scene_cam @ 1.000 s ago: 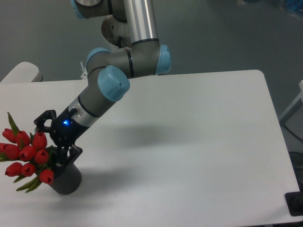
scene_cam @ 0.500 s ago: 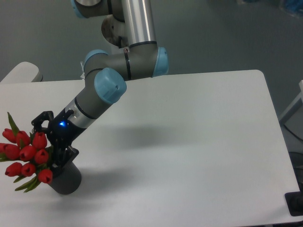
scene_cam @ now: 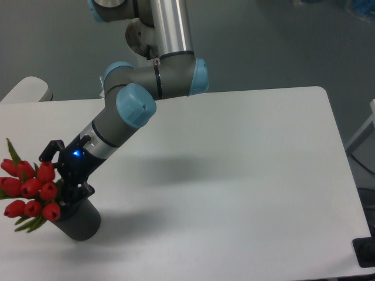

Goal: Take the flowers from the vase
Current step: 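Close the gripper around the tulip stems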

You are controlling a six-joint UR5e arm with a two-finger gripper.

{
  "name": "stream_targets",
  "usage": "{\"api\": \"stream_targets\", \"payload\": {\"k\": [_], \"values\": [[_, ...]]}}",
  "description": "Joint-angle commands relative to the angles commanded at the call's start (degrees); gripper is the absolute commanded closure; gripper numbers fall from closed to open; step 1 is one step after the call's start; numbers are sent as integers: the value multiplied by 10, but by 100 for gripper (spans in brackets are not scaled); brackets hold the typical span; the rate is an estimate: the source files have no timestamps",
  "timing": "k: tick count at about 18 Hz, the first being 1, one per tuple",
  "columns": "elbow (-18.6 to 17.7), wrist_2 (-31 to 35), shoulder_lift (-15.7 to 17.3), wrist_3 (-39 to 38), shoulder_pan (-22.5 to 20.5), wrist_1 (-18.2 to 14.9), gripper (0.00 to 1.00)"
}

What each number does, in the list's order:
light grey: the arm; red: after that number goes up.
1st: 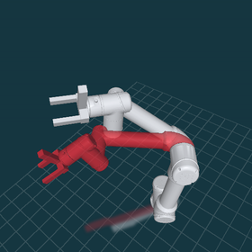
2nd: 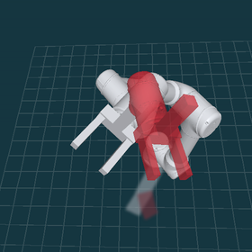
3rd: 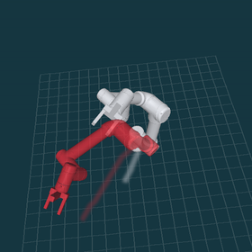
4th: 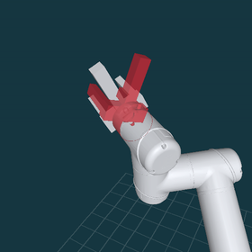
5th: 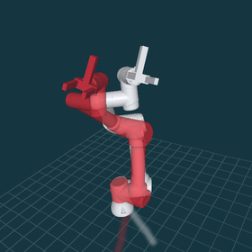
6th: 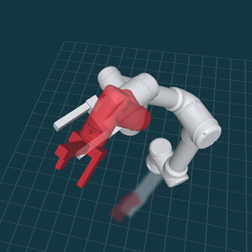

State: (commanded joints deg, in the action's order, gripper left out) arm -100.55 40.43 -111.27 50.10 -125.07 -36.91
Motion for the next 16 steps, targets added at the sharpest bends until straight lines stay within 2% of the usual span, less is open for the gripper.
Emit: {"api": "stream_targets", "payload": {"k": [6,13,16], "values": [[3,0,0,0,0,0,42],[4,0,2,3,0,0,60],[3,0,3,4,0,0,64]]}}
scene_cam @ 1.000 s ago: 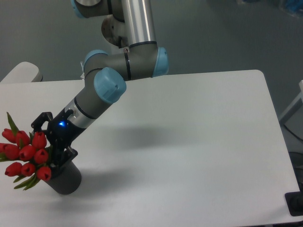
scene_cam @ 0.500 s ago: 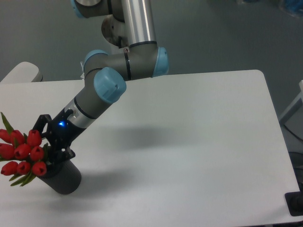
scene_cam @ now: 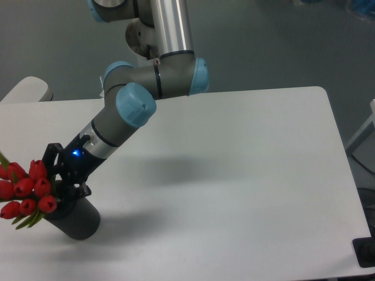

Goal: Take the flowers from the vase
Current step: 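Close the gripper around the tulip stems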

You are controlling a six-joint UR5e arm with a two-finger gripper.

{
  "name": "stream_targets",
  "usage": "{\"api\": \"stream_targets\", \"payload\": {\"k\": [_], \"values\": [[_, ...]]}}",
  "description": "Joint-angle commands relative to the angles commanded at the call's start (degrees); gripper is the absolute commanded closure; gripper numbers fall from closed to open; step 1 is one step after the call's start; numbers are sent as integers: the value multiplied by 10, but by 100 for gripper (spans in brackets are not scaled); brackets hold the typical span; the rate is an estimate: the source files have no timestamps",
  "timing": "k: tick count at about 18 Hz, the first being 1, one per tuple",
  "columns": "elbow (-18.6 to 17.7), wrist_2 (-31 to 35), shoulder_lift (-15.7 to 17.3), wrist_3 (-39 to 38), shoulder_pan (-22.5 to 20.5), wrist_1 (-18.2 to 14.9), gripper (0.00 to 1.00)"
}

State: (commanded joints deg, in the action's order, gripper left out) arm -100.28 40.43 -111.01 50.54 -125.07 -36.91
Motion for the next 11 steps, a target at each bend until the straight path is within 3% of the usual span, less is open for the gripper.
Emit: {"api": "stream_targets", "payload": {"k": [11], "values": [[5,-4,19,1,-6,0,67]]}}
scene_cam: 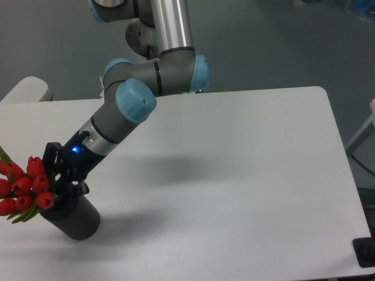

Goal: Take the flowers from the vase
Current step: 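Close the gripper around the tulip stems, then lift the gripped tulips up out of the grey vase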

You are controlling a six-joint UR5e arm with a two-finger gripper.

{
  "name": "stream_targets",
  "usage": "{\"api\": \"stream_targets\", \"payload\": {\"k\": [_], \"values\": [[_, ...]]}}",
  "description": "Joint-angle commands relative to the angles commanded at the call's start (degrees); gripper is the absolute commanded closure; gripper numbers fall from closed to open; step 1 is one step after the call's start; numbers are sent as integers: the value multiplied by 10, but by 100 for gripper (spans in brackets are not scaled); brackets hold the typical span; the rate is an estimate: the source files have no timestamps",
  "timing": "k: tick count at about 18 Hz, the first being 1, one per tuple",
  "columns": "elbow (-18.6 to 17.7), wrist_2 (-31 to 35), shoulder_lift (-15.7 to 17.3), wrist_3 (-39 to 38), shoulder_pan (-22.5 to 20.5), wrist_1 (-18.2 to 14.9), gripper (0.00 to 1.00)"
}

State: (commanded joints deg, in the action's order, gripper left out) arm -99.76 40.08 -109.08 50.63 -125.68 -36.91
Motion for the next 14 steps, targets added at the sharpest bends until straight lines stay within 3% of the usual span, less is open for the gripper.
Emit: {"api": "stream_targets", "payload": {"k": [6,14], "values": [[4,-2,5,-6,-5,0,67],[36,-13,29,-63,-26,-1,67]]}}
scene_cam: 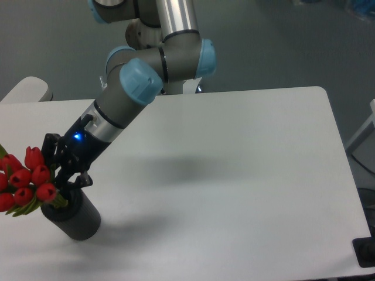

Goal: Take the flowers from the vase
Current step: 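Lift the gripped tulips up out of the grey vase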

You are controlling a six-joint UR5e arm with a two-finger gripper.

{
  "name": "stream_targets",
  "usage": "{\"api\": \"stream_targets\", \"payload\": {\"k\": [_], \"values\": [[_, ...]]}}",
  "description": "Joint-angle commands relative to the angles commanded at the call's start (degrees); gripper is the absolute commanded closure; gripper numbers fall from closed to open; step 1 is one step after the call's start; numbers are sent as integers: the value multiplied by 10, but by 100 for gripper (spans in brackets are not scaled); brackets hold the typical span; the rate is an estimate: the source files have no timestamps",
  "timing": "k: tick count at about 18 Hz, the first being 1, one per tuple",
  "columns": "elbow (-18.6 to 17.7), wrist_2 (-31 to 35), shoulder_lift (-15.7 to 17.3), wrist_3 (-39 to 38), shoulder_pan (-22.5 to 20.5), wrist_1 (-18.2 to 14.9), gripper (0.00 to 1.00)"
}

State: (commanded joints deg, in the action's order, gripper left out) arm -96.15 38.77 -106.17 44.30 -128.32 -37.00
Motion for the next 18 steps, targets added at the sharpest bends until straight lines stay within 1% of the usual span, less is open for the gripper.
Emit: {"api": "stream_targets", "payload": {"k": [3,7,12,18], "values": [[2,-11,2,-16,-8,-1,68],[17,-13,18,-47,-11,-1,68],[12,-26,28,-68,-10,-3,68],[19,-45,48,-112,-8,-3,70]]}}
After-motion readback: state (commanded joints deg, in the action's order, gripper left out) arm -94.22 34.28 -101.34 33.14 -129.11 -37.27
